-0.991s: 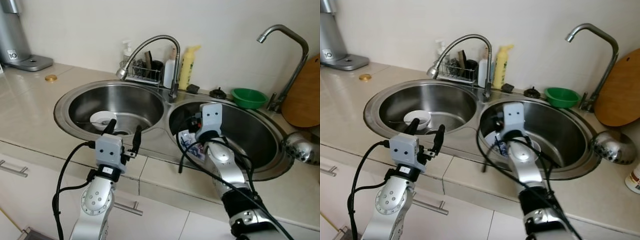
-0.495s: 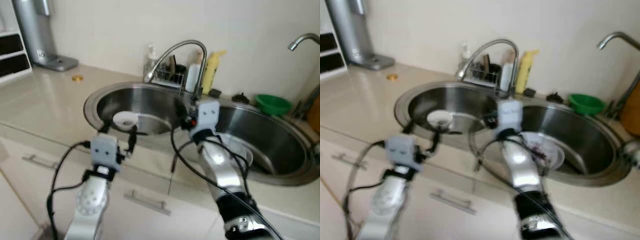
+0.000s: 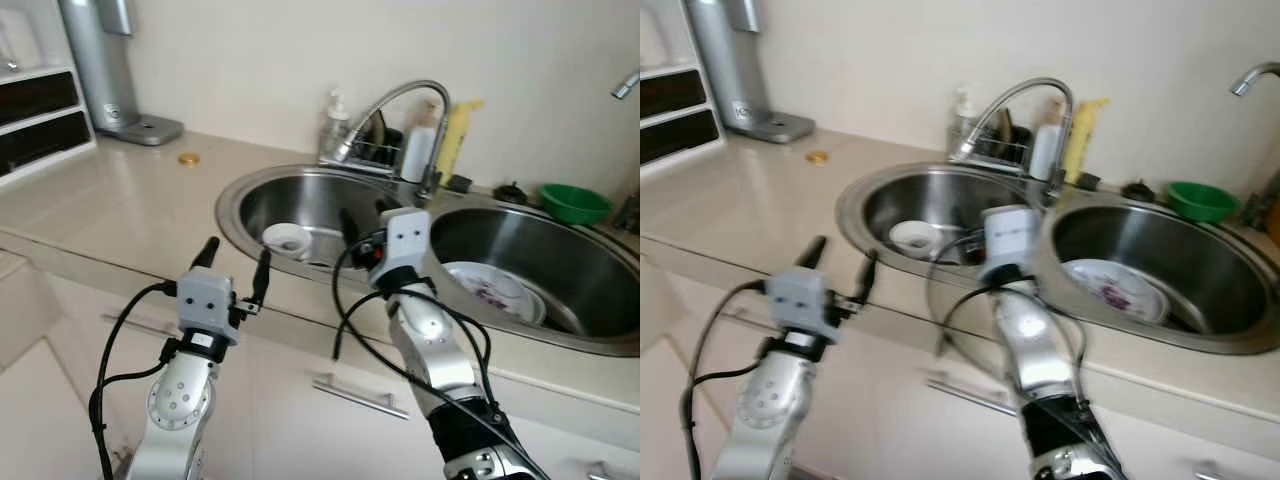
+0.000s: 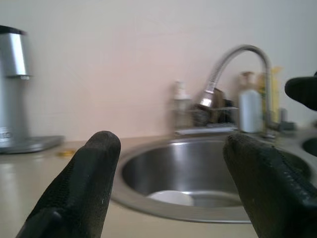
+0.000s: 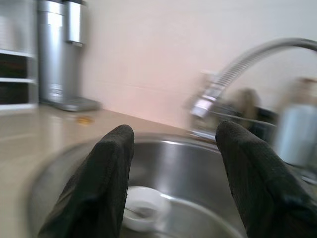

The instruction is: Kitchen organization

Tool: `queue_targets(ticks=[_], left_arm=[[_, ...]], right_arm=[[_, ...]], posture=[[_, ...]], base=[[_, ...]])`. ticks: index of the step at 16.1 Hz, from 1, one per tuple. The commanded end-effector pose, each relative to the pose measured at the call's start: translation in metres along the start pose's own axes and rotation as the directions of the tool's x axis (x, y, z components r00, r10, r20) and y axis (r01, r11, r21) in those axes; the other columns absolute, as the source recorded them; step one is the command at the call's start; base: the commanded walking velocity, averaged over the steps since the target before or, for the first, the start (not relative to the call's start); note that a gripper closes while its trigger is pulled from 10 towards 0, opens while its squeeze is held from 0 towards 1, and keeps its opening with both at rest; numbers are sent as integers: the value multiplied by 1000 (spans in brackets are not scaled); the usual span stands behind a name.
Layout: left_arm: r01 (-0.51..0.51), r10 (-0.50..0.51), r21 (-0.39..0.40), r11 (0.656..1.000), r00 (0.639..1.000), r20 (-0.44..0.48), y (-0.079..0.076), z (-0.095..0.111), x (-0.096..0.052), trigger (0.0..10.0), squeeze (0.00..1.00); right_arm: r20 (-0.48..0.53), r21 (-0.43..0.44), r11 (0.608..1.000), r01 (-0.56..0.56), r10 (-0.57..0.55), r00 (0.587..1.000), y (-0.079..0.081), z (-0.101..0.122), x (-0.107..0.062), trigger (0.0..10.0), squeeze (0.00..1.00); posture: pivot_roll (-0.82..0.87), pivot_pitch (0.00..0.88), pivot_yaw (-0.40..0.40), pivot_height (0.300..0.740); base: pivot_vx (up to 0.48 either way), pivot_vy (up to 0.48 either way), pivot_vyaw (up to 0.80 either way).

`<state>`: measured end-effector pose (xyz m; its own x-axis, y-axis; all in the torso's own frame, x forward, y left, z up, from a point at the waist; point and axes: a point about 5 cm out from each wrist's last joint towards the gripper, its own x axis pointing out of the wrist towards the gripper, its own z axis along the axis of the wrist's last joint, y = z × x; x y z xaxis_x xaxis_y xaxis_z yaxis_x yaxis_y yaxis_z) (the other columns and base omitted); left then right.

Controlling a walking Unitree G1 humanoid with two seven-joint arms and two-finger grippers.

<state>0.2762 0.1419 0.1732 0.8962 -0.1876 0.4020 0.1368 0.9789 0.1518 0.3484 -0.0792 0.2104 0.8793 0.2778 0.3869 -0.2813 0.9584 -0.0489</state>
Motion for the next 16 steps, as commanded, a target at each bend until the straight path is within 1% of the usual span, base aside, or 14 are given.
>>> queue_targets(ticks=[1,5,9,10,12,14,16], left_arm=[[28,-27,-22,999,999,23,-10,5,3,10000,0],[36,-35,-23,999,999,24,-12,5,4,10000,0],[37,-37,-20,999,999,23,-12,4,3,10000,0],[36,-35,-21,999,999,23,-12,4,3,10000,0],[36,-35,-9,999,999,30,-12,4,2,10000,0],[36,-35,-17,999,999,39,-13,4,2,10000,0],[47,-47,-8,999,998,31,-15,3,2,10000,0]], right_arm=[[6,-30,999,38,-38,999,-15,2,-4,10000,0],[11,-40,999,24,-24,1000,-10,2,-9,10000,0],[-1,-49,999,19,-19,1000,-11,-1,-16,10000,0],[-3,-49,999,19,-19,1000,-11,-2,-16,10000,0],[-4,-45,999,19,-19,1000,-12,-3,-20,10000,0],[-1,-54,998,12,-12,1000,-11,-3,-23,10000,0],[2,-58,998,-4,4,1000,-7,-5,-30,10000,0]], posture=[[81,0,-74,740],[76,0,-69,740],[75,0,-69,740],[75,0,-69,740],[74,0,-69,740],[74,0,-69,740],[69,0,-68,740]], base=[[0,480,0],[0,480,0],[0,480,0],[0,480,-800],[0,0,-800],[0,0,-800],[0,0,-800]])
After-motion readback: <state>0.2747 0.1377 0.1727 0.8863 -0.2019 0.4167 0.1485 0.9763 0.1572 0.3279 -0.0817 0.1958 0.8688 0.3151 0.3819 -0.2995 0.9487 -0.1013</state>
